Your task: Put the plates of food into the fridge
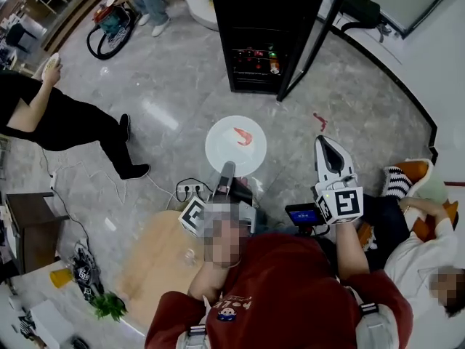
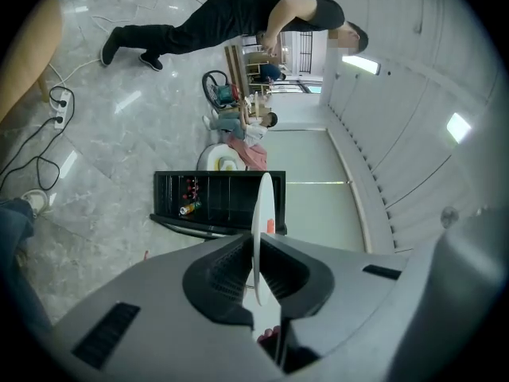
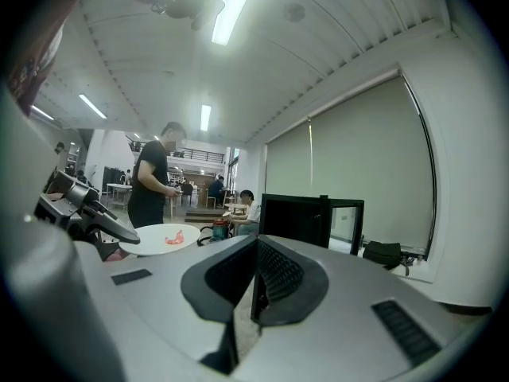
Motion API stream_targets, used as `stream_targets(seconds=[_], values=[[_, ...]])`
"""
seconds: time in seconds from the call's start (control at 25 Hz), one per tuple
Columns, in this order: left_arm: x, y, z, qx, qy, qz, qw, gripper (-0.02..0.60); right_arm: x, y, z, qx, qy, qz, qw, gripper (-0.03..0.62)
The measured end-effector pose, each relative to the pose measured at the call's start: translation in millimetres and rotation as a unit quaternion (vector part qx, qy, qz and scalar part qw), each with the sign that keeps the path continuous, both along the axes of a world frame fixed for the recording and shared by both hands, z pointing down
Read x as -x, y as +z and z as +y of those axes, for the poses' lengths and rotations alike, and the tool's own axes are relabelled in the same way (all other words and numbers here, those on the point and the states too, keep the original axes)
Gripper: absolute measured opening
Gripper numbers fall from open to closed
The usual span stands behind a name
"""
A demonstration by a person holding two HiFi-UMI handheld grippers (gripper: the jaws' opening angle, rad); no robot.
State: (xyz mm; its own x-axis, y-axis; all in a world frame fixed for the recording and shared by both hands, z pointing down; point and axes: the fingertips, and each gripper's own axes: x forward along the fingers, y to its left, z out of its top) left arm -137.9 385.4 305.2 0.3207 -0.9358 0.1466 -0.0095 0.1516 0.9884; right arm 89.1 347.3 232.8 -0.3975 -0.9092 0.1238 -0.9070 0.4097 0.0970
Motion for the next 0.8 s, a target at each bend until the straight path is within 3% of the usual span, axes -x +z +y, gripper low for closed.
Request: stream_targets(seconds=[0.32,0.52,0.8], values=[[20.1,-15.4,-47.9,-0.014,0.018,0.012,0.9997,0.026,25.9,-16.6,-37.2,-0.016,0.012,0.011,1.000,0.011],[14.1,-7.1,-64.7,0.008,0.026,0.025,0.9993,0.026,17.9,-9.7,-52.0,-0.014,0.019,0.007,1.000,0.011],[1.8,-1.1,-101.7,0.011,0.025,0.003,0.9996,0.026,8.5,7.7,-94.9,-0.005,0.011,-0.012,1.000,0.011]])
